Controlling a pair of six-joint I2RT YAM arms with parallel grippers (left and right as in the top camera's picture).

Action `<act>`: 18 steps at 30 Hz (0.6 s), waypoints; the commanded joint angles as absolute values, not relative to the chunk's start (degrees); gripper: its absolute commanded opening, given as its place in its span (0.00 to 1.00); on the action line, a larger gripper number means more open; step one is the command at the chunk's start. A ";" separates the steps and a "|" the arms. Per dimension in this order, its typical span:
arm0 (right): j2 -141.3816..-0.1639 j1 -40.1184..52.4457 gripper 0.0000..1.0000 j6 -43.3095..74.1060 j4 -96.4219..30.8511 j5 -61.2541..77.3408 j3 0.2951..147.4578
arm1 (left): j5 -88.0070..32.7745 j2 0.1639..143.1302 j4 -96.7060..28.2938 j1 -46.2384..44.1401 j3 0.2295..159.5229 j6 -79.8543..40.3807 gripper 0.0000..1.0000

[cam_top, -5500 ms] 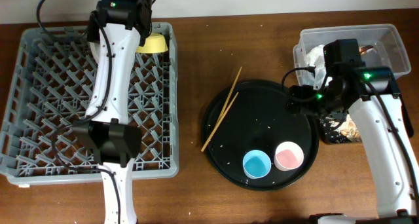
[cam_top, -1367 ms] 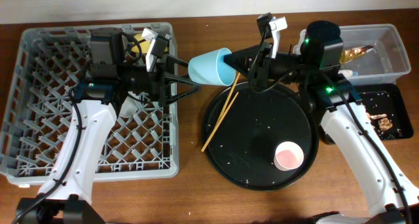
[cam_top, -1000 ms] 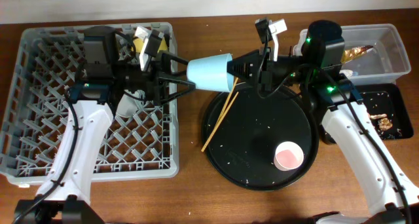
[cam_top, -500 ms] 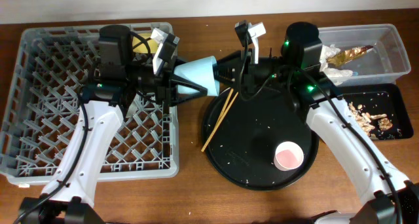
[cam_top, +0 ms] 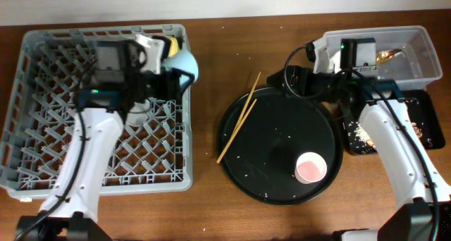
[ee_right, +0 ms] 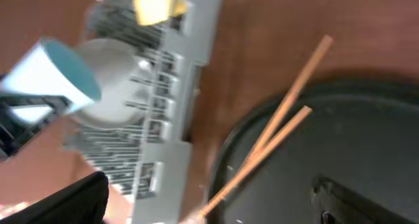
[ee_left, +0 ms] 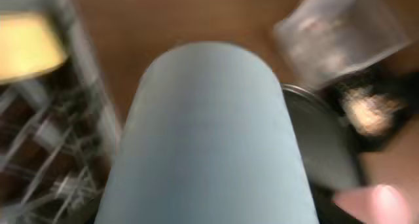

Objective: Sort waste into correct bins and load items into the dishwasher rack
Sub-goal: 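Hand the blue cup to the left gripper and place it in the rack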

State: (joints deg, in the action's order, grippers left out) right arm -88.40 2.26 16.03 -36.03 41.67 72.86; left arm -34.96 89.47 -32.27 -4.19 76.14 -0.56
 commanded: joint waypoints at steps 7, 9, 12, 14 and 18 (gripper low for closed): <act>-88.47 4.60 0.98 13.74 -43.29 29.50 72.93 | 15.88 96.62 -51.33 -16.45 82.35 -1.72 0.43; -88.47 4.60 0.98 13.72 -44.34 28.75 72.93 | 15.86 101.60 -51.31 -16.45 82.35 -1.74 0.43; -88.47 4.60 0.98 13.72 -45.30 27.53 72.90 | 15.86 104.81 -51.59 -16.45 82.35 -2.76 0.43; -88.47 4.60 0.98 13.72 -45.52 27.51 72.90 | 15.88 105.06 -51.57 -15.90 82.35 -3.66 0.43; -88.47 4.60 0.98 13.72 -45.84 27.35 72.93 | 15.66 105.06 -52.05 -14.44 82.35 -3.66 0.93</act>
